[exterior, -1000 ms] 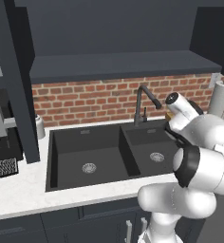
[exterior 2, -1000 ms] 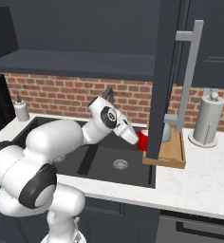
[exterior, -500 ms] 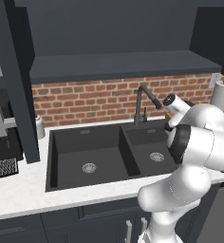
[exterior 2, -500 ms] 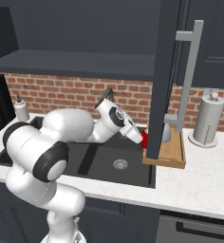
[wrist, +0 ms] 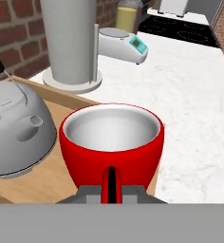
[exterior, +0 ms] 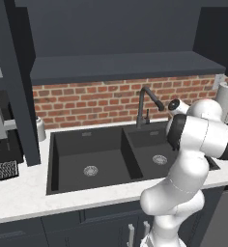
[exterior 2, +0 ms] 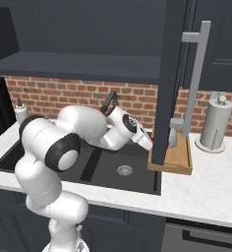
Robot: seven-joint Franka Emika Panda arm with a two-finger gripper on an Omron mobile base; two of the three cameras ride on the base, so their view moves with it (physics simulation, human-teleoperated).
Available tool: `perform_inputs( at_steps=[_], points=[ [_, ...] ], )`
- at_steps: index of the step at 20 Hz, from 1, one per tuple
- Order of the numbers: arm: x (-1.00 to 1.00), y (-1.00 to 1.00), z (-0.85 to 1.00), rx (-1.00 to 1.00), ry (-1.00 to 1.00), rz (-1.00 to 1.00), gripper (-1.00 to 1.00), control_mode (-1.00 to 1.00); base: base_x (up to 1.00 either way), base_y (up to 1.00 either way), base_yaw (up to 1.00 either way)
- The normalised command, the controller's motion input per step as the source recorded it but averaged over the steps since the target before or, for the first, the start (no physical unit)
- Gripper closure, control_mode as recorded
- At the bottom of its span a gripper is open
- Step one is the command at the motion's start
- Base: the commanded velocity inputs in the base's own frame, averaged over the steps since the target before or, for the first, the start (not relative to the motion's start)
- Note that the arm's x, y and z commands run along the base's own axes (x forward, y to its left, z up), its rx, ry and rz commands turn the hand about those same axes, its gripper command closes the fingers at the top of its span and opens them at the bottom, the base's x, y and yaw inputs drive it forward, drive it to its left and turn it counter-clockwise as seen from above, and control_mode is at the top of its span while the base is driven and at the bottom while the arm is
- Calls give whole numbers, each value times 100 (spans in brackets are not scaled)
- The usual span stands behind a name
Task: Pick the kettle from the counter and place it on the tray. Then pick the mug from the cabinet and place it on the tray. Then close the cabinet doors.
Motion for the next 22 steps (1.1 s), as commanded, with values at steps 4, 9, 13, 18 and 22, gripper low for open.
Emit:
perform_inputs(
  at_steps=[4,9,13,18,22],
  points=[
    [14,-32,-24,-4,-1,1,100,-100,0,0,0],
    [26,-19,-28,-4,0,1,100,-100,0,0,0],
    [27,-16,-30,-6,0,2,100,-100,0,0,0],
    [23,-15,-23,-5,-2,1,100,-100,0,0,0],
    [7,-10,-20,-5,0,0,100,-100,0,0,0]
  ],
)
